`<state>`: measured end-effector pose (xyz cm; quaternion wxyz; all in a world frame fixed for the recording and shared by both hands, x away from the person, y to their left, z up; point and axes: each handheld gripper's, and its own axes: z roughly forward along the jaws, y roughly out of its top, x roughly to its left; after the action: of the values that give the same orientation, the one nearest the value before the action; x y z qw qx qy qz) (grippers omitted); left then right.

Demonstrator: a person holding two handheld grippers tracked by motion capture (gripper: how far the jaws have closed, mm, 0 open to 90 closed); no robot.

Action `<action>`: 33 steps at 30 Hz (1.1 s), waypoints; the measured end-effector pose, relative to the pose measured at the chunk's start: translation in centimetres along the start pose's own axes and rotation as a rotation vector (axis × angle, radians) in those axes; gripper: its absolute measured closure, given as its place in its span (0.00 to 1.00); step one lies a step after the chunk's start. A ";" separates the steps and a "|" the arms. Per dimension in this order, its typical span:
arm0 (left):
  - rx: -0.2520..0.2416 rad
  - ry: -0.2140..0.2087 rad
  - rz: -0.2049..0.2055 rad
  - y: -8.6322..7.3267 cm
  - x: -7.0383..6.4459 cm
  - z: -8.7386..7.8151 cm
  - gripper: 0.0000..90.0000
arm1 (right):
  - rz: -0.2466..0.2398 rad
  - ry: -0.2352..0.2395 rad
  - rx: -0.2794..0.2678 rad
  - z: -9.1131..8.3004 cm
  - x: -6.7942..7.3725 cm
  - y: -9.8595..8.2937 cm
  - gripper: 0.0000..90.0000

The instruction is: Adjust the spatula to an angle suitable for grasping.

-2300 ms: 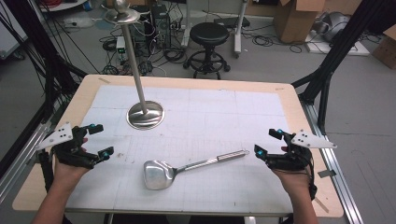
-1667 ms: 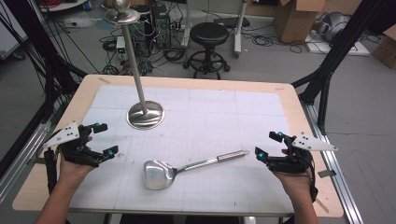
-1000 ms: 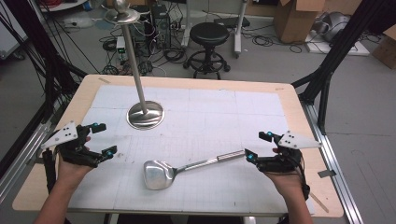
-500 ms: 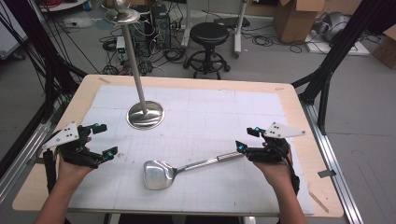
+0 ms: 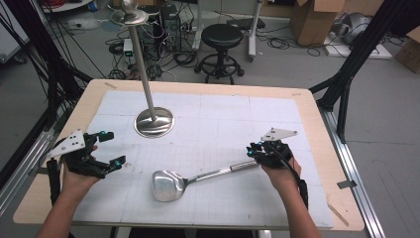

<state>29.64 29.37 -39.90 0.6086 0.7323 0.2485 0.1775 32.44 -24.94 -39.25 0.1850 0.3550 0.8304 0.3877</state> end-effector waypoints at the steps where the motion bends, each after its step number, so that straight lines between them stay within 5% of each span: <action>1: -0.003 0.000 -0.001 0.0 0.0 0.0 0.02 | 0.000 0.000 0.000 0.0 0.0 0.0 0.82; 11: 0.003 -0.004 0.001 0.0 0.1 0.1 0.02 | 0.010 0.024 0.010 0.3 -0.3 -0.1 0.85; 21: -0.001 -0.001 0.003 0.1 0.2 0.1 0.02 | 0.032 -0.011 0.186 2.8 -0.8 -2.0 0.98; 25: 0.000 -0.003 0.003 0.0 0.1 0.2 0.02 | 0.062 0.016 0.177 2.4 -0.9 -2.7 0.99; 33: -0.012 -0.005 0.004 0.2 0.1 0.1 0.02 | 0.021 0.036 0.222 1.6 0.2 -3.7 0.99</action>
<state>29.77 29.35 -39.74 0.6133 0.7296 0.2445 0.1783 31.60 -25.62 -43.19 0.1253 0.3751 0.8676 0.3015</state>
